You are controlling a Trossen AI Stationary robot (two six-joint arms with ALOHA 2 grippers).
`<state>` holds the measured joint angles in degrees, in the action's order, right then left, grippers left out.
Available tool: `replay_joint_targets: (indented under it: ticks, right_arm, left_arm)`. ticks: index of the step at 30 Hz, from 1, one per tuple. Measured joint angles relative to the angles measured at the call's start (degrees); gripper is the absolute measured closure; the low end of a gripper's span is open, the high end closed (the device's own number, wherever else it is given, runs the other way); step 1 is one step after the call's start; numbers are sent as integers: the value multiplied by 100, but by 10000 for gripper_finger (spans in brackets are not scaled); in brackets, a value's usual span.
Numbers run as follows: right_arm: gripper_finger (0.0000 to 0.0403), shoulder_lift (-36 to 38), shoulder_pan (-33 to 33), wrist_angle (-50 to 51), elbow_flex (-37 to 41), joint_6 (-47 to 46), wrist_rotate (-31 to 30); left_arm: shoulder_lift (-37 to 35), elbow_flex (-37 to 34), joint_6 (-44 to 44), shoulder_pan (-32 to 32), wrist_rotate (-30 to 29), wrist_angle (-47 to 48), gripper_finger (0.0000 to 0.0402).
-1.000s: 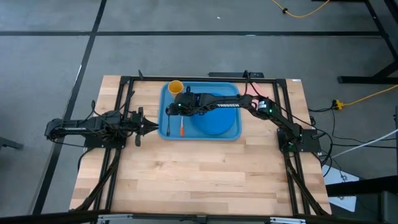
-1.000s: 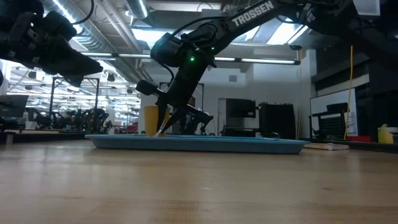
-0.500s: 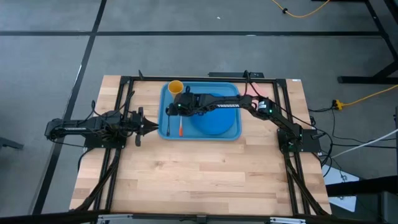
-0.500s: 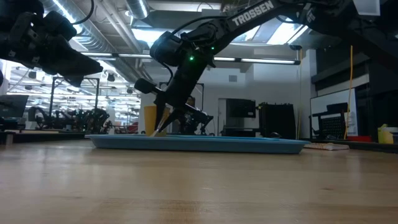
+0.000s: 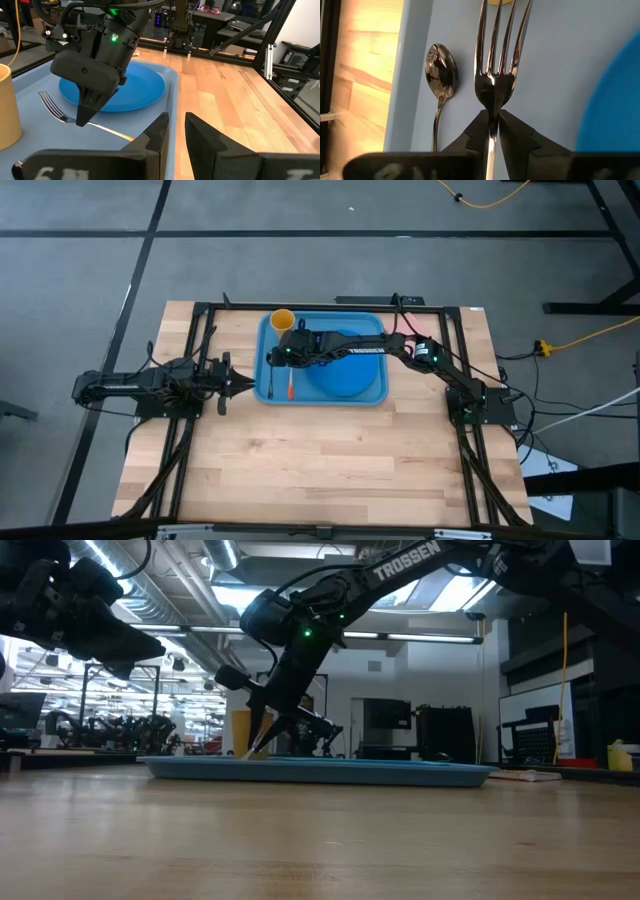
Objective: Pick and place plate/cup/fork/spoon on tray
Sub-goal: Put the orange fork on the blue tray to the right of the blue plate, then return to Home Position
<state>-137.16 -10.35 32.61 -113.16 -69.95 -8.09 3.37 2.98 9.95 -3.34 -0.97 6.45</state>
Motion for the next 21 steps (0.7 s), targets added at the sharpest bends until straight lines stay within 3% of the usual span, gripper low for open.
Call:
replay_joint_targets:
  ticks: [6, 13, 21]
  right_arm:
    - [351, -2, 2, 4, 0, -27, -27]
    - [307, -2, 2, 12, 0, 115, -27]
    - [303, -4, 83, -107, -6, 298, -16]
  left_arm:
    - [-1, 0, 1, 0, 0, -1, 347]
    - [-1, 0, 1, 1, 0, 1, 347]
    - [0, 0, 1, 0, 0, 1, 347]
